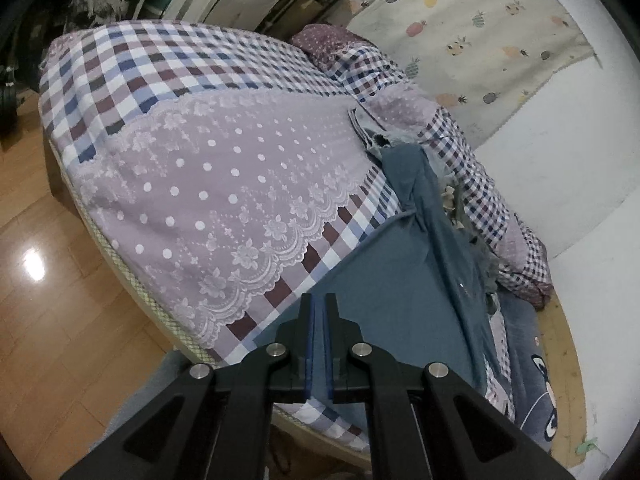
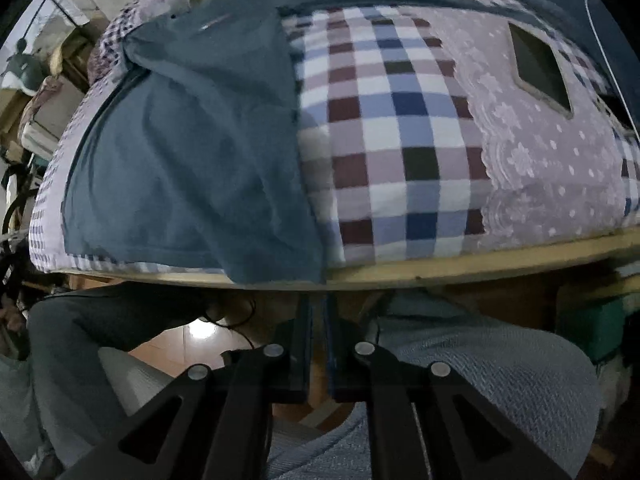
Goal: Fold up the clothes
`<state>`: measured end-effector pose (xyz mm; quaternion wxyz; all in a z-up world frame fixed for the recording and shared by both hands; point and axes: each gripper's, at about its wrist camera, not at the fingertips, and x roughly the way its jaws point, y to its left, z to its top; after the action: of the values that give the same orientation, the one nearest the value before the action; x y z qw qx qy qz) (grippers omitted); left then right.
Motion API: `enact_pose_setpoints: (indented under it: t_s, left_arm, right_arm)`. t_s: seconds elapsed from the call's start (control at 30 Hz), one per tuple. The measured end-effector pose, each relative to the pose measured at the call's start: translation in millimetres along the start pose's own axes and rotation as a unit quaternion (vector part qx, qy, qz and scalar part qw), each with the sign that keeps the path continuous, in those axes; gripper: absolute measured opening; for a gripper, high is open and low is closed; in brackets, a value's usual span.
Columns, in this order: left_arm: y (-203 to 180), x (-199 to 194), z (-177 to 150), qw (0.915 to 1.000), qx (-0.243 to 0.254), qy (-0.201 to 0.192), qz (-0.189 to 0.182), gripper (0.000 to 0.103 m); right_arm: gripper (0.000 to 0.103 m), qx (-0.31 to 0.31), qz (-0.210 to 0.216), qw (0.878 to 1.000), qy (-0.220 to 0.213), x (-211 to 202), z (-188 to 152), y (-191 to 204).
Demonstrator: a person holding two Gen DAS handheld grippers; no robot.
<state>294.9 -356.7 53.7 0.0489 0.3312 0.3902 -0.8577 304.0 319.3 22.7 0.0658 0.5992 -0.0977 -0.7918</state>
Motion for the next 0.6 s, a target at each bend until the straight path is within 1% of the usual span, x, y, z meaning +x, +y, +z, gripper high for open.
enact_pose_setpoints:
  t_s: [0.1,0.2,0.23,0.27,0.3,0.37,0.4,0.43,0.47,0.6]
  left_arm:
    - [-4,3,4,1.0000,0.007,0.001,0.001,0.005]
    - [-11,11,9,0.9998,0.014,0.011,0.007,0.011]
    - [-13,13,10,0.9998,0.017,0.012,0.004,0.020]
    - [-16,15,11,0.9997,0.021,0.012,0.000,0.032]
    - [-19,16,12,0.9996,0.025,0.011,-0.007,0.038]
    - [-27,16,13,0.9992,0.032,0.000,-0.024,0.062]
    - [-30,17,13,0.9989,0.034,-0.005,-0.033,0.067]
    - [-33,18,14,0.9984,0.033,-0.008,-0.044,0.074]
    - [-35,21,15,0.9977,0.030,-0.010,-0.060,0.079]
    - [-44,38,16,0.9928,0.003,-0.007,-0.119,0.083]
  right_arm:
    - [0.007,0.005,-0.011,1.000,-0.009,-5,0,-4]
    - [0.010,0.009,-0.008,1.000,-0.026,-9,2,-5]
    - [0.013,0.010,-0.007,0.999,-0.034,-11,4,-4]
    - [0.016,0.011,-0.004,0.999,-0.042,-12,7,-4]
    - [0.018,0.014,-0.001,0.998,-0.054,-14,12,-5]
    - [0.029,0.024,0.006,0.997,-0.077,-19,14,-7]
    - [0.031,0.029,0.010,0.996,-0.088,-22,15,-8]
    - [0.033,0.034,0.014,0.994,-0.100,-24,16,-9]
    - [0.036,0.039,0.017,0.993,-0.111,-27,17,-10]
    - [0.038,0.066,0.034,0.988,-0.136,-32,22,-17]
